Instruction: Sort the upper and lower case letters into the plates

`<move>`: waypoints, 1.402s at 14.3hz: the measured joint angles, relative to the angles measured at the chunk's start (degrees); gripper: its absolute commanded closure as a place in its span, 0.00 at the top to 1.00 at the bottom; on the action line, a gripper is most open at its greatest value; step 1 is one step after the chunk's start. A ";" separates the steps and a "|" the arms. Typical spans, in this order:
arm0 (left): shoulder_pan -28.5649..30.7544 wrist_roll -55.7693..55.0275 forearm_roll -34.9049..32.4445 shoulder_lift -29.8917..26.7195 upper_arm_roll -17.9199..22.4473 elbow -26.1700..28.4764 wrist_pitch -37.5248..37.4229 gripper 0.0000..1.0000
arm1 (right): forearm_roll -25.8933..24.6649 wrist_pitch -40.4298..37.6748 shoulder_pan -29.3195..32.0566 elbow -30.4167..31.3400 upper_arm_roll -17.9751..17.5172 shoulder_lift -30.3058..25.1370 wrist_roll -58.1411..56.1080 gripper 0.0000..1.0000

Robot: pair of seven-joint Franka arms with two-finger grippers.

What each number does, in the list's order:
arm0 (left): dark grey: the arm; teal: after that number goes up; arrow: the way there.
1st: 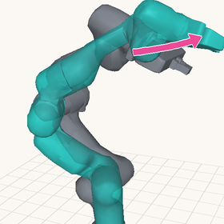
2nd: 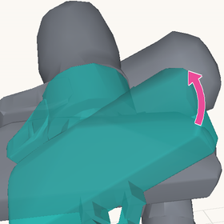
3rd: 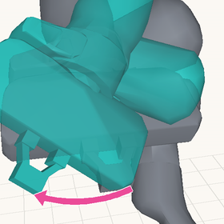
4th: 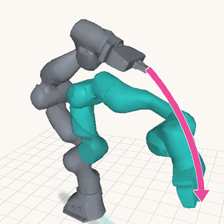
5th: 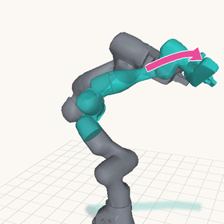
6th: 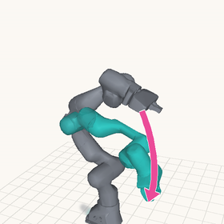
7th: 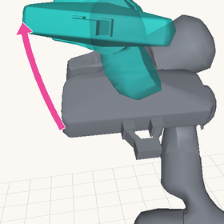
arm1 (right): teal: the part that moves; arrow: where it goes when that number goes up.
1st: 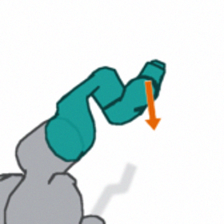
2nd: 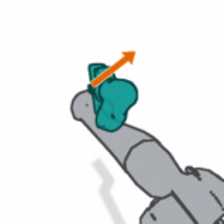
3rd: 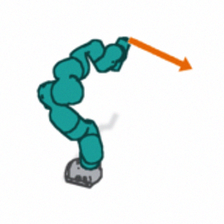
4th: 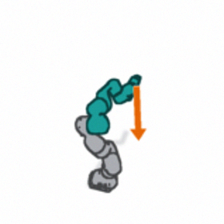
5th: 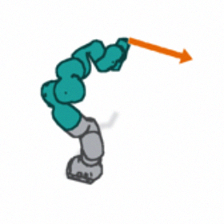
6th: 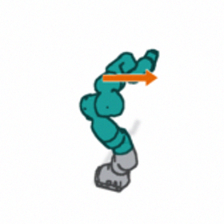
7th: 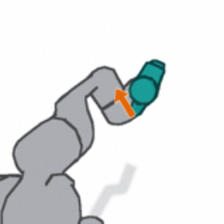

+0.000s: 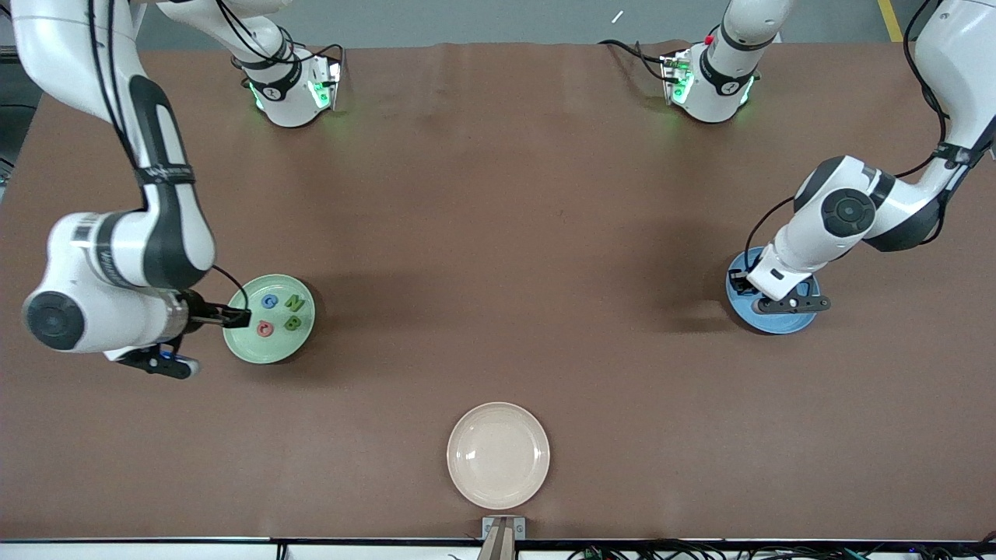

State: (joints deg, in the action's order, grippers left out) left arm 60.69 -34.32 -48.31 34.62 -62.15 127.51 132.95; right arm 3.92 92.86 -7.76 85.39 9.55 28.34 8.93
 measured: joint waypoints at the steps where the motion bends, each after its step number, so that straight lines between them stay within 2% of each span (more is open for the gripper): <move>1: -0.01 1.00 -0.49 0.27 0.78 -0.19 0.01 0.01 | -0.45 -3.27 0.94 -2.00 0.29 -0.47 -2.58 1.00; 5: -0.45 1.24 -3.88 3.25 2.72 -1.61 0.02 0.01 | -2.64 -9.49 3.05 -3.82 1.34 -3.96 -6.67 1.00; 8: -1.89 1.38 -4.24 4.56 4.70 -2.42 0.02 0.01 | -3.48 -11.27 3.52 -4.07 1.40 -9.22 -6.85 1.00; 10: -2.82 1.40 -4.24 4.94 5.37 -2.73 0.02 0.02 | -5.33 -11.47 4.37 -4.06 1.42 -12.16 -9.31 1.00; 13: -4.35 1.40 -4.25 4.98 6.85 -3.15 0.02 0.05 | -5.43 -8.65 7.72 -3.84 1.46 -12.64 -16.60 1.00; 16: -4.53 1.42 -4.25 5.01 7.07 -3.44 0.02 0.30 | -5.43 -7.62 8.81 -3.79 1.38 -12.42 -18.18 1.00; 17: -4.54 1.43 -4.25 5.01 7.07 -3.58 0.02 0.56 | -5.43 -7.39 8.73 -3.98 1.15 -12.42 -18.20 1.00; 18: -4.55 1.43 -4.25 5.01 7.07 -3.81 0.02 0.88 | -5.43 -7.24 8.56 -4.48 0.86 -12.43 -18.20 1.00; 19: -4.56 1.45 -4.25 5.01 7.07 -4.10 0.02 1.00 | -5.43 -7.25 8.28 -5.25 0.62 -12.42 -18.21 1.00; 20: -4.57 1.47 -4.25 5.01 7.07 -4.35 0.02 1.00 | -5.43 -7.26 7.92 -6.15 0.49 -12.43 -18.21 1.00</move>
State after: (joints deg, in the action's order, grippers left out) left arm 56.12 -32.85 -52.56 39.63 -55.08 123.16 132.97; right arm -1.51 85.60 0.15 79.24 10.04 15.91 -9.27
